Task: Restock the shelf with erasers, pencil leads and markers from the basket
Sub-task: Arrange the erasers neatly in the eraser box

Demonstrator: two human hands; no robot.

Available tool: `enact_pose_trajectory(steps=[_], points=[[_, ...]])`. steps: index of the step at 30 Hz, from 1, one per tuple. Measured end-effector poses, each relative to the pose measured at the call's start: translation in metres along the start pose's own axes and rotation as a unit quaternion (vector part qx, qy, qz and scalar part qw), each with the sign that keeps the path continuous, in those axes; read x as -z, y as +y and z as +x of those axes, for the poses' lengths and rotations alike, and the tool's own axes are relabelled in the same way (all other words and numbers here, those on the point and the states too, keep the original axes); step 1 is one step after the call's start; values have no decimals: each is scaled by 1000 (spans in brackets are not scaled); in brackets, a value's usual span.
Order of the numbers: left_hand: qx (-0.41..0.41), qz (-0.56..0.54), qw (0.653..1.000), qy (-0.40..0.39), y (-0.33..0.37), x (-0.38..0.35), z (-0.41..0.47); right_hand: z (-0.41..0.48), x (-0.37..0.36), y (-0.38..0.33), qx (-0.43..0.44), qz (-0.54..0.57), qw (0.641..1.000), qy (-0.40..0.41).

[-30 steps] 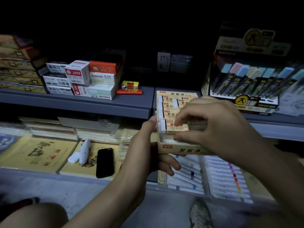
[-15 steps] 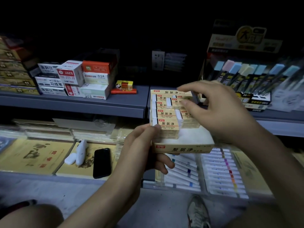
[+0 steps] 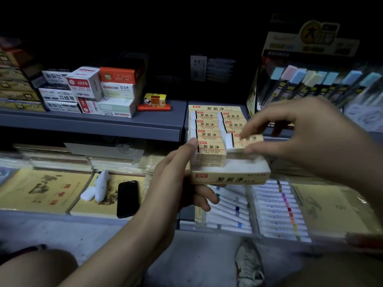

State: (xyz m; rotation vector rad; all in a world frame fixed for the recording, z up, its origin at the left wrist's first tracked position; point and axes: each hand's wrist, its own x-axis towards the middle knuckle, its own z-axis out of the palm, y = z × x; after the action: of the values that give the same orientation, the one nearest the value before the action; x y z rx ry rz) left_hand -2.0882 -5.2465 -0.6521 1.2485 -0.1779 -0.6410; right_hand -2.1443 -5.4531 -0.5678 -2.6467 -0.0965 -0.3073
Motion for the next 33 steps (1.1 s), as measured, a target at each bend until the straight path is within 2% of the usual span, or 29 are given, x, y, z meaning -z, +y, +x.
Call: enact_pose_trajectory(steps=[4,10,24,27,30,33], points=[[6,0,1000,8,0,-1,2,-6,-2,-4,15,-86,995,-42],[11,9,1000,12,0,-5,1,3,-13,-2,36,-141,988,-47],[23,-2,1000,16,-4,0,10,-1,-17,12,107,-97,989,-21],[22,1,1000,10,-4,1,7,0,-18,15,94,-71,993,-29],[22,1,1000,14,-4,1,8,1,-24,15,85,-91,992,-34],[24,1,1000,15,-4,0,7,1,-29,13,55,-109,993,-4]])
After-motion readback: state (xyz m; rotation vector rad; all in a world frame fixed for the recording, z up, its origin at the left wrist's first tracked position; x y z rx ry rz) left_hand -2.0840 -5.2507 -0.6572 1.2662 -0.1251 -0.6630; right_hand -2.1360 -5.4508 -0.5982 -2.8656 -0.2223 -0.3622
